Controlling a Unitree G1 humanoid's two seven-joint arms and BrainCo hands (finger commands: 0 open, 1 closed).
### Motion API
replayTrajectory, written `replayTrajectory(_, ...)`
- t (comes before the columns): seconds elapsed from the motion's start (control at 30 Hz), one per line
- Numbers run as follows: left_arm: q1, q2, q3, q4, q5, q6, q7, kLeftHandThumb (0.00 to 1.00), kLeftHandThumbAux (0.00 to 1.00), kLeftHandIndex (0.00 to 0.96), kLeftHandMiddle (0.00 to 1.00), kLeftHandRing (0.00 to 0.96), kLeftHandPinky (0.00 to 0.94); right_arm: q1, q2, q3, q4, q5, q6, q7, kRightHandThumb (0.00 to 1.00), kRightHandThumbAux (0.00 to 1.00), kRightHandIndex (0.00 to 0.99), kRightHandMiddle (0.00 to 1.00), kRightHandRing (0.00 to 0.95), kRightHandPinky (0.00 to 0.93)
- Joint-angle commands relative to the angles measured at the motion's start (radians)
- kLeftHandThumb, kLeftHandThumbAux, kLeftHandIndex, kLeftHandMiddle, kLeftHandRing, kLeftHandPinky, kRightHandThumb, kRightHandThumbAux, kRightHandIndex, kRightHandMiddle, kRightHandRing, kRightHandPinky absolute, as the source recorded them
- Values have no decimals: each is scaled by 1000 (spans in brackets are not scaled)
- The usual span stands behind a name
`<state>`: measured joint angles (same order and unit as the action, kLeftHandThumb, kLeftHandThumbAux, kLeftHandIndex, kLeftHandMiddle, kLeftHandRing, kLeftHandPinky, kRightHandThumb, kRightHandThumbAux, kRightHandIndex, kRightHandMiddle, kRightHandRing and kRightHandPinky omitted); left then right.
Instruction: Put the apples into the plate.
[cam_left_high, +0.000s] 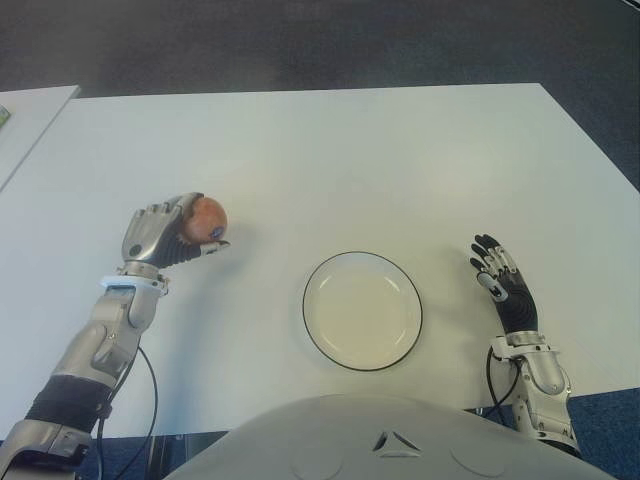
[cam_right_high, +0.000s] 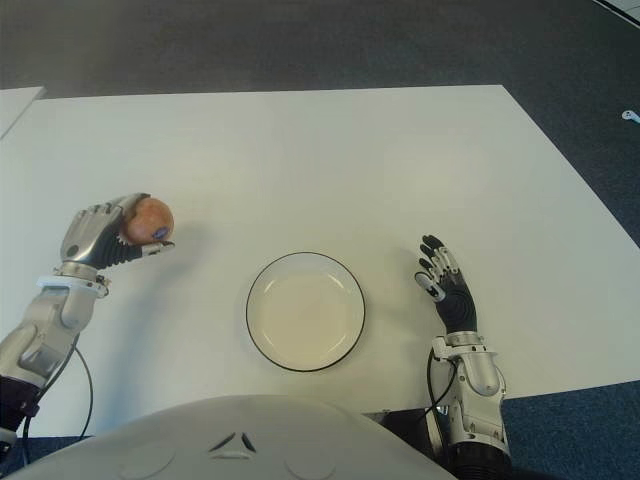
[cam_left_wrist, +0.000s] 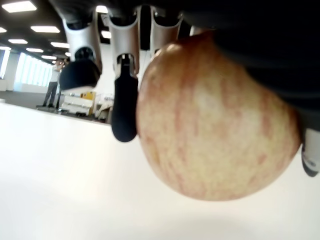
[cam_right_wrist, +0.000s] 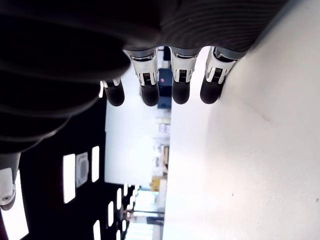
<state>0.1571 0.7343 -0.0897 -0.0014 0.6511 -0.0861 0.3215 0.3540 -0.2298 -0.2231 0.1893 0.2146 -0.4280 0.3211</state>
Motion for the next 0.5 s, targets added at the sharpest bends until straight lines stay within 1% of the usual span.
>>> replayTrajectory(0.03, 14, -12, 46, -136, -2, 22, -75, 731, 697, 443, 837, 831, 837, 22, 16, 7, 21, -2, 35, -3, 56, 471, 0, 0, 0, 0)
replayTrajectory(0.2, 22, -27, 63, -216, 20, 27, -113, 734, 697, 443, 843, 836, 841, 25, 17, 10, 23, -10, 22, -3, 57, 471, 0, 0, 0, 0)
replayTrajectory(0.27, 31, -36, 67, -269, 29, 36, -138, 735, 697, 443, 845, 838, 842, 26, 17, 11, 23, -15, 18, -6, 55, 470, 0, 0, 0, 0)
replayTrajectory(0.37, 42, -62, 64, -377, 49, 70, -195, 736, 697, 443, 856, 847, 852, 25, 16, 13, 28, -19, 17, -5, 53, 469, 0, 0, 0, 0)
replayTrajectory(0.5, 34, -94, 56, -431, 63, 79, -238, 738, 697, 442, 875, 857, 858, 22, 18, 13, 35, -17, 23, -6, 52, 471, 0, 0, 0, 0)
